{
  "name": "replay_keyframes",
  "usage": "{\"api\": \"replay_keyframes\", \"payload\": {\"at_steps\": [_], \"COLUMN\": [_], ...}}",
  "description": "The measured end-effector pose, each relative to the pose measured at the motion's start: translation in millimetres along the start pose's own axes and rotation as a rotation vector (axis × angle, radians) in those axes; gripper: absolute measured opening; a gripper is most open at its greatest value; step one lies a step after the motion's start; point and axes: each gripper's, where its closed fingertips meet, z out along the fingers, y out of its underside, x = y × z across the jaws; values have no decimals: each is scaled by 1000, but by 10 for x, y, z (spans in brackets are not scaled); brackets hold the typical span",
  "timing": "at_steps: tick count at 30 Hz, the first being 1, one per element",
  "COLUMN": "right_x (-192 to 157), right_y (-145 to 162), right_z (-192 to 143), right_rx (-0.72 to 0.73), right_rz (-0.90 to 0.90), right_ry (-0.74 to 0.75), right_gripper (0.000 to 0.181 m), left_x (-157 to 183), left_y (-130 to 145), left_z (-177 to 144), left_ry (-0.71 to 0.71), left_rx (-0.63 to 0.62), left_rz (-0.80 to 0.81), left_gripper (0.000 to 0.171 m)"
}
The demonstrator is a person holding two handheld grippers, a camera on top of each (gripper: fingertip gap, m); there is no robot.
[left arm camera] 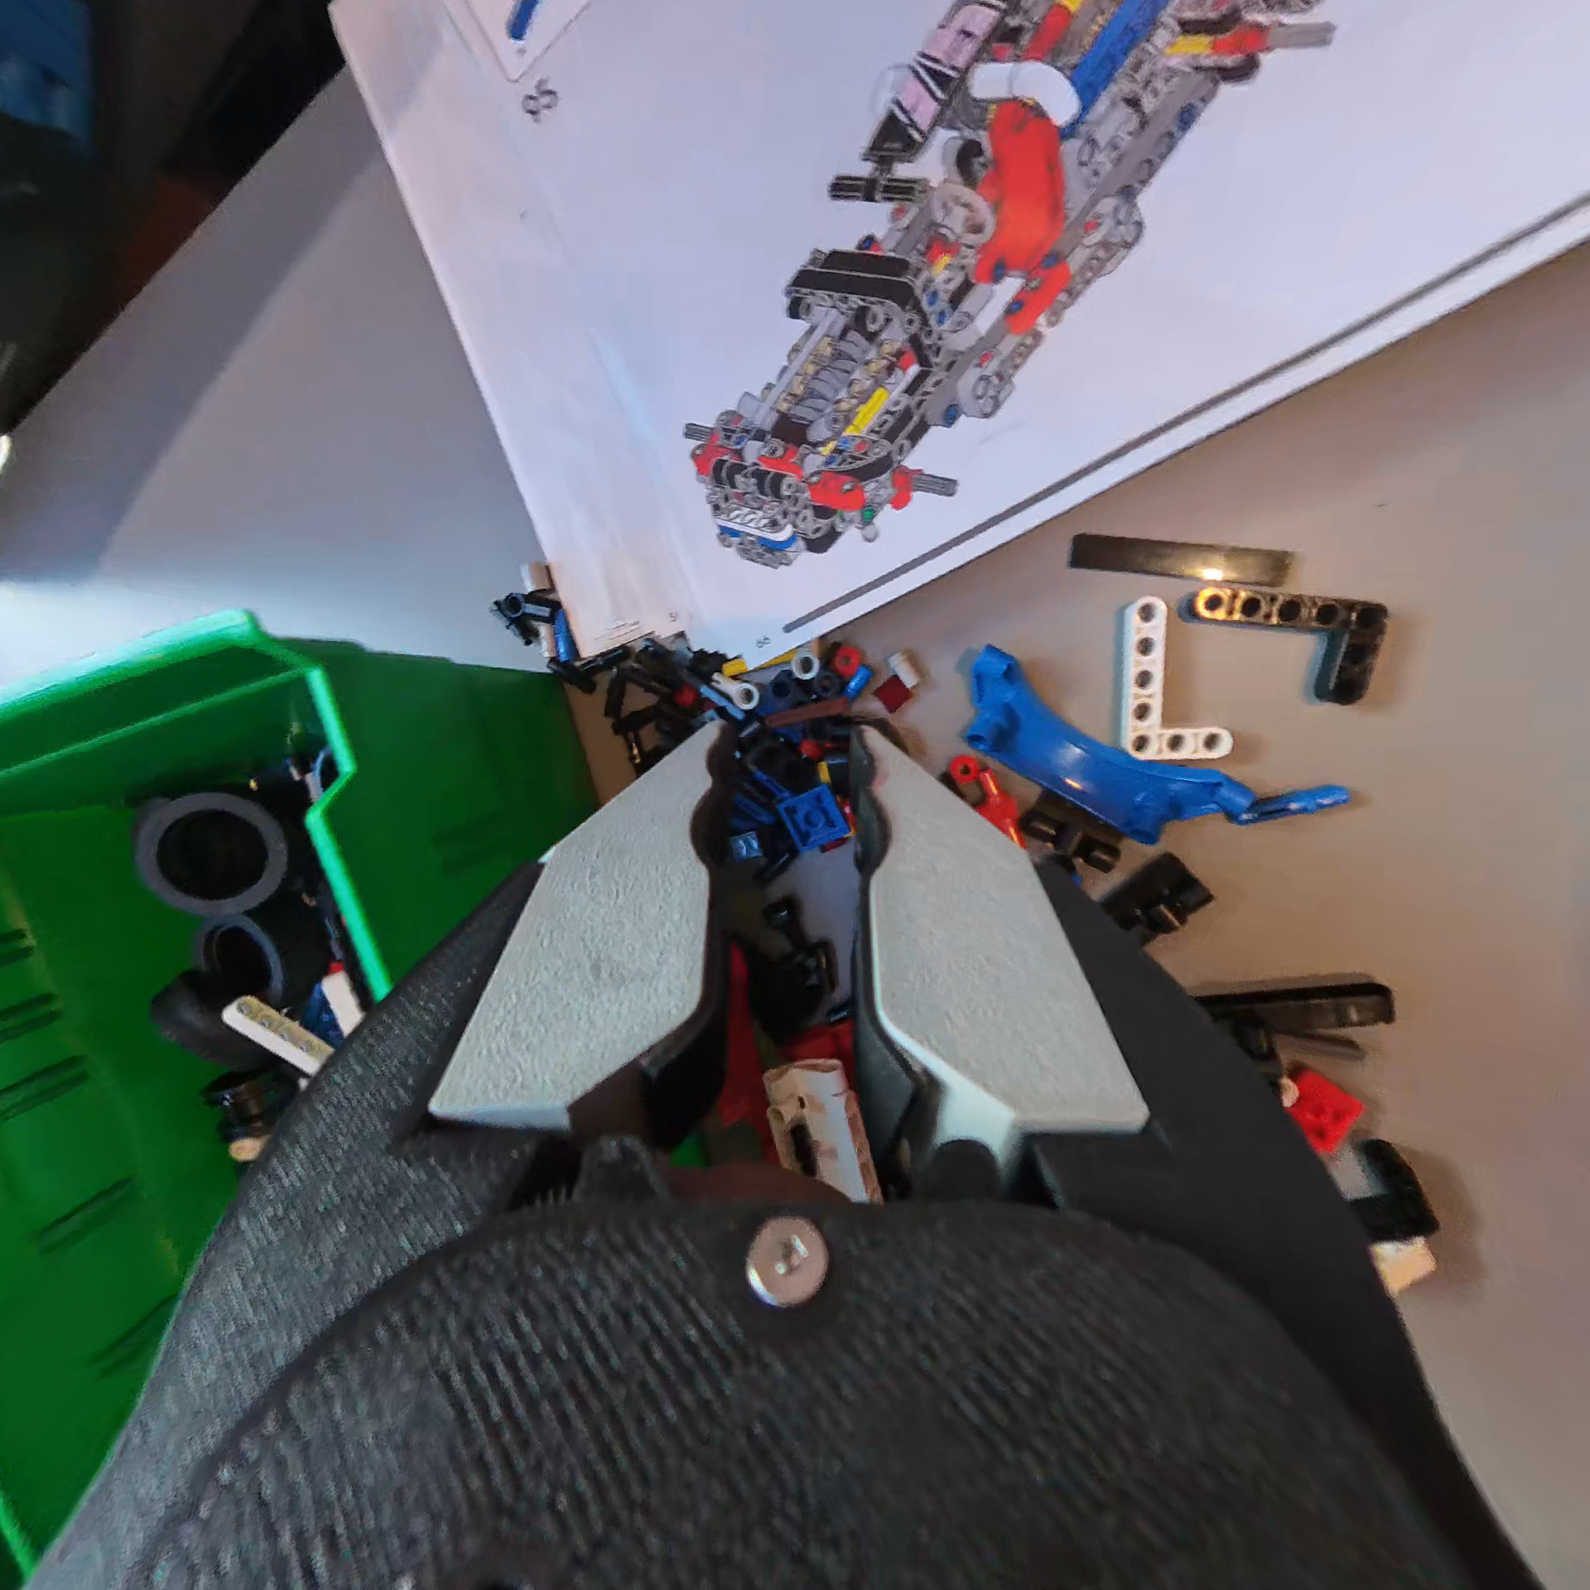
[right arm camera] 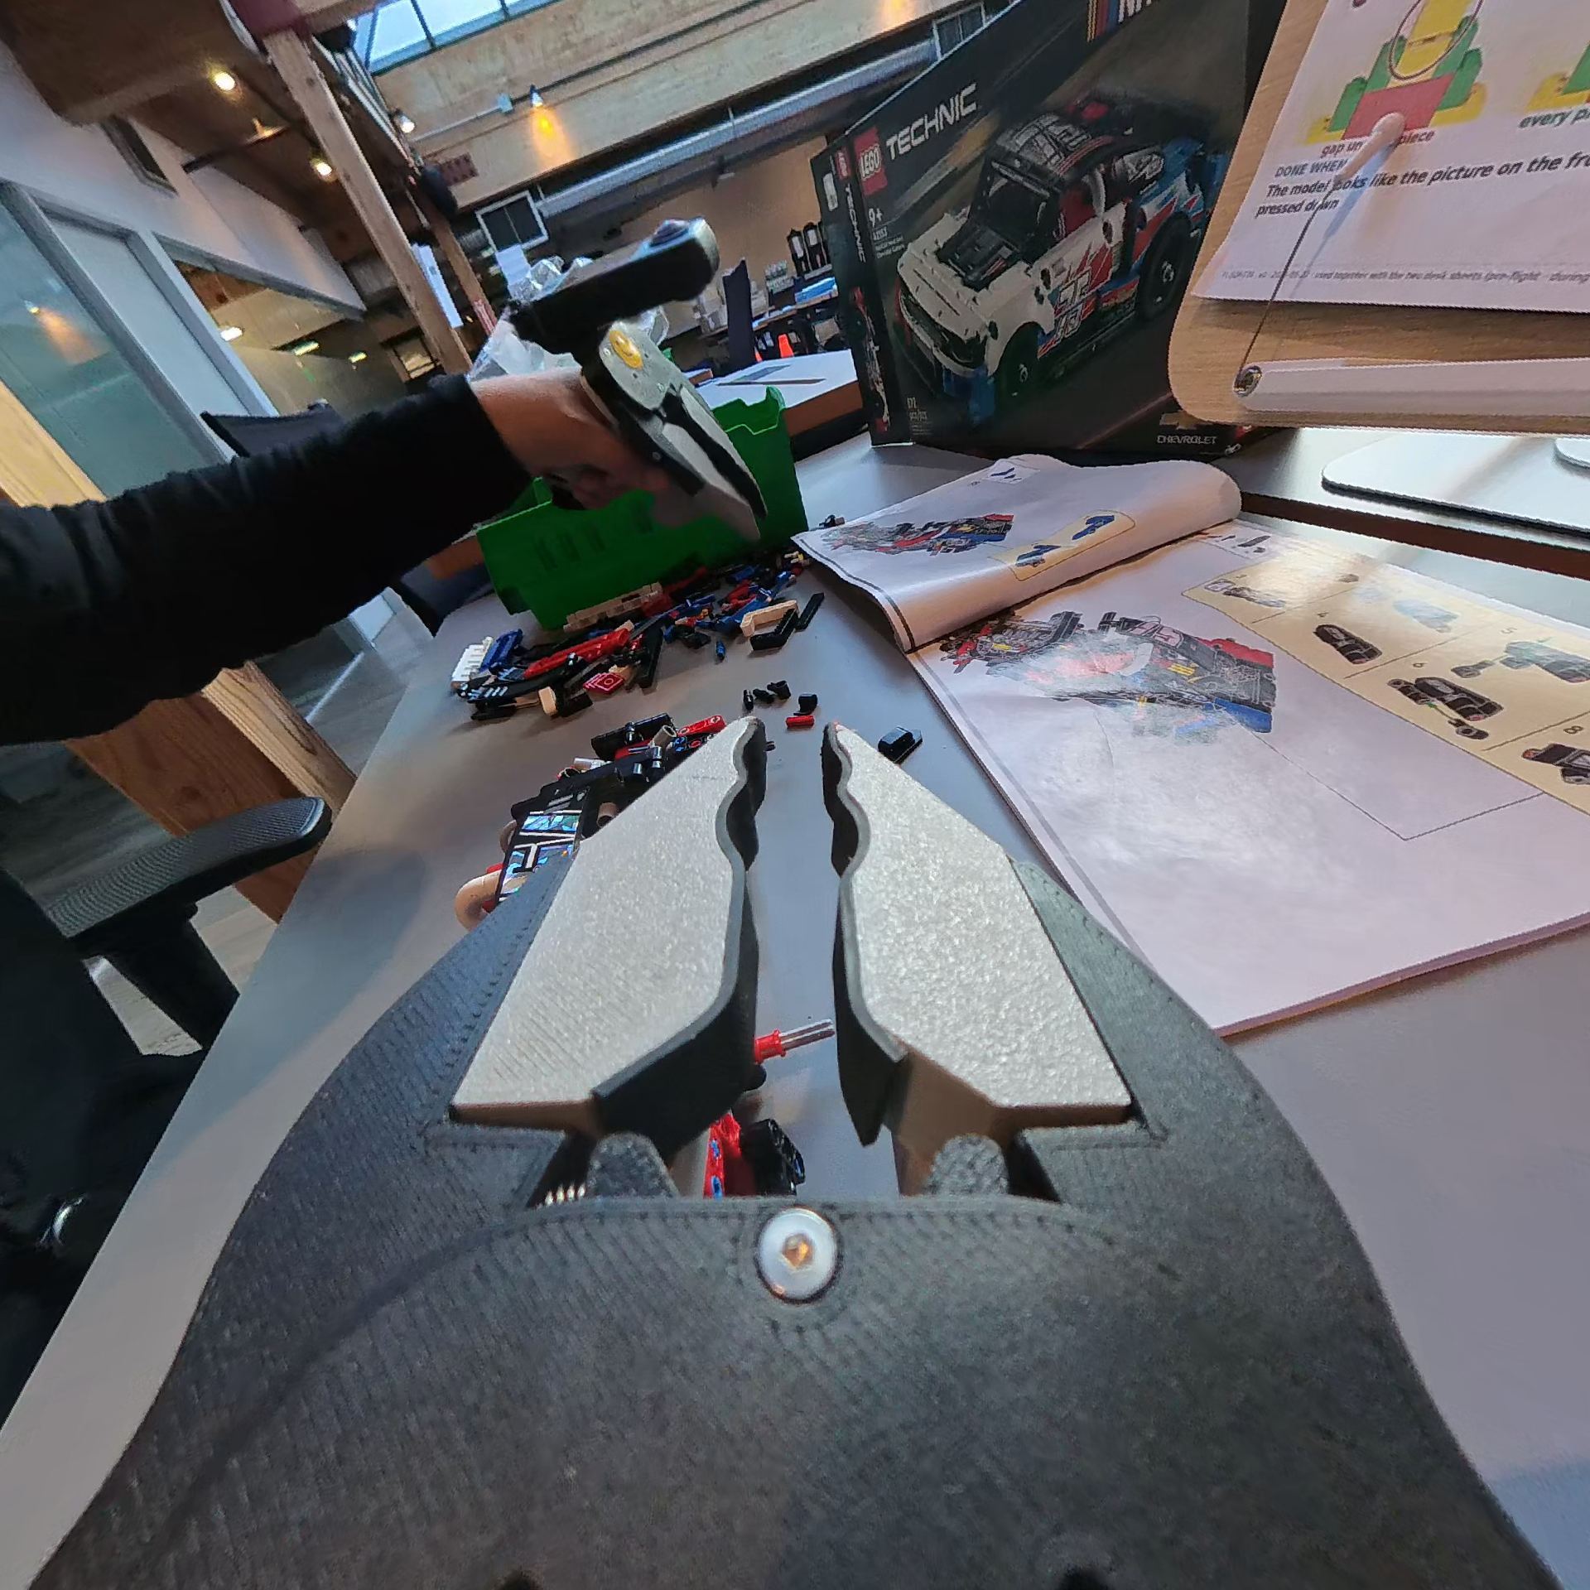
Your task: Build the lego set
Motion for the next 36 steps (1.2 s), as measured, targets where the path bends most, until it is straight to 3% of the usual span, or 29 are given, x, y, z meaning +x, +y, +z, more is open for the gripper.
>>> {"api": "replay_keyframes", "payload": {"at_steps": [5, 7, 10, 18, 26, 36], "right_x": [-9, -7, 0, 13, 9, 11], "right_y": [5, 4, 1, -9, -6, -6], "right_z": [6, 5, 3, -4, -1, -2], "right_rx": [-4, -4, -1, 5, 3, 3], "right_rz": [-3, -2, 1, 11, 11, 12], "right_ry": [-3, -3, 0, 3, 0, 0], "right_gripper": [9, 9, 9, 9, 10, 9], "left_x": [-36, -112, -88, 65, 135, 152], "left_y": [82, 157, 177, 347, 250, 261], "left_z": [28, 73, 120, 263, 218, 264], "left_ry": [29, -9, 18, 36, 108, 113], "left_rx": [-9, -44, -47, -115, -75, -89], "left_rz": [-142, -161, -190, -73, -60, -56], "left_gripper": [25, 35, 31, 22, 26, 1]}}
